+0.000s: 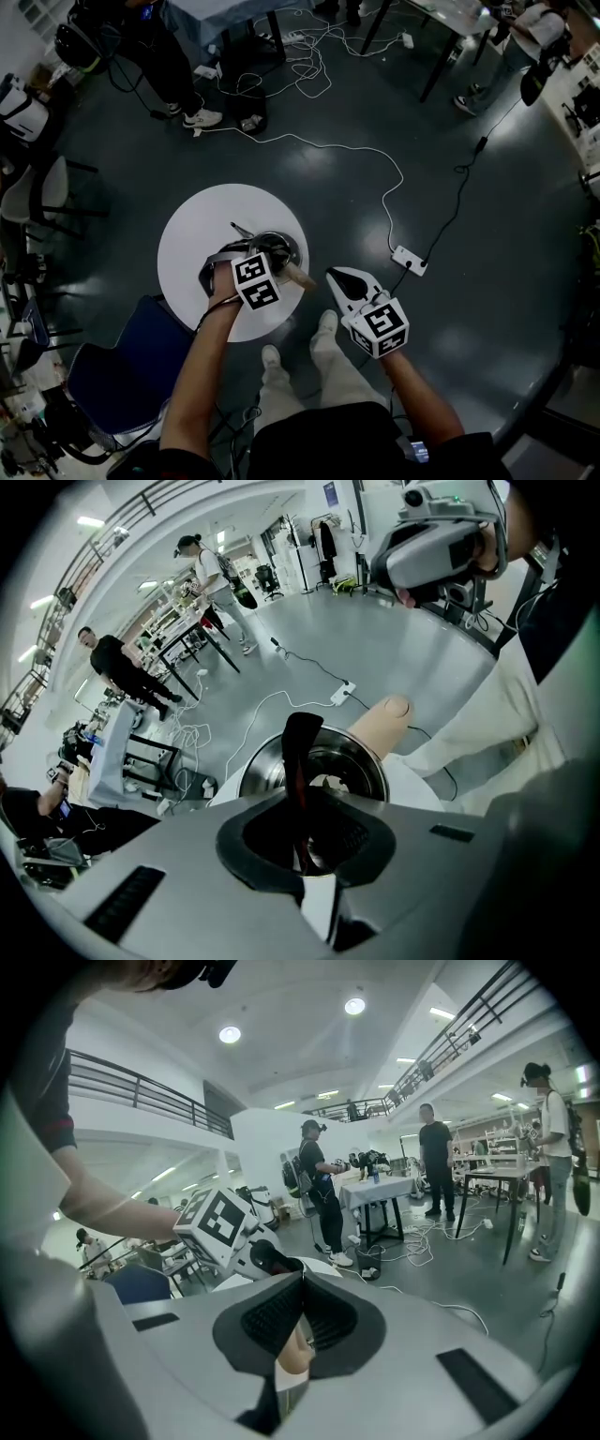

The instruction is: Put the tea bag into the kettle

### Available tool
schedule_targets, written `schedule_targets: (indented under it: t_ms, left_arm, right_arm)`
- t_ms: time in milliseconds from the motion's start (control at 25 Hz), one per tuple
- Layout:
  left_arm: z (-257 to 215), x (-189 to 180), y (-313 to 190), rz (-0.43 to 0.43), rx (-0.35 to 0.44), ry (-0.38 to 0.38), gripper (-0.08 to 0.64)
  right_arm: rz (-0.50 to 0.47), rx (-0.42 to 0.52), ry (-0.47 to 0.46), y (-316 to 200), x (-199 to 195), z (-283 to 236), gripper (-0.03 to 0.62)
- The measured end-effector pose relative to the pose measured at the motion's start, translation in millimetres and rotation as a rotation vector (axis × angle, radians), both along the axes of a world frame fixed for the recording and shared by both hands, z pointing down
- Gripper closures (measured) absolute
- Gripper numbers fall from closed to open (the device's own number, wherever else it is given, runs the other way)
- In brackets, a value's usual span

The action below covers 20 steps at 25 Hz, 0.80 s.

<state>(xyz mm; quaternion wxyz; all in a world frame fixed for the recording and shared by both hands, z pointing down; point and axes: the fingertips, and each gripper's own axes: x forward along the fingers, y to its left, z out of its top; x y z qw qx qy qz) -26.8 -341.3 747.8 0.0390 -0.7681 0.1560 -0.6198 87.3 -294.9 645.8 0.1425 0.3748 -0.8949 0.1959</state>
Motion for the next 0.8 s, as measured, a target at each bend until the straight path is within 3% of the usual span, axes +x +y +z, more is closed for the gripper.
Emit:
schedule_targets:
  t_ms: [800]
  left_arm:
    - [6.2, 2.3, -10.9, -0.02, 0.034, 0.031, 0.52]
  right_arm:
    - [-0.011, -0.037, 0.02, 2.2, 5.9, 19.7, 0.574]
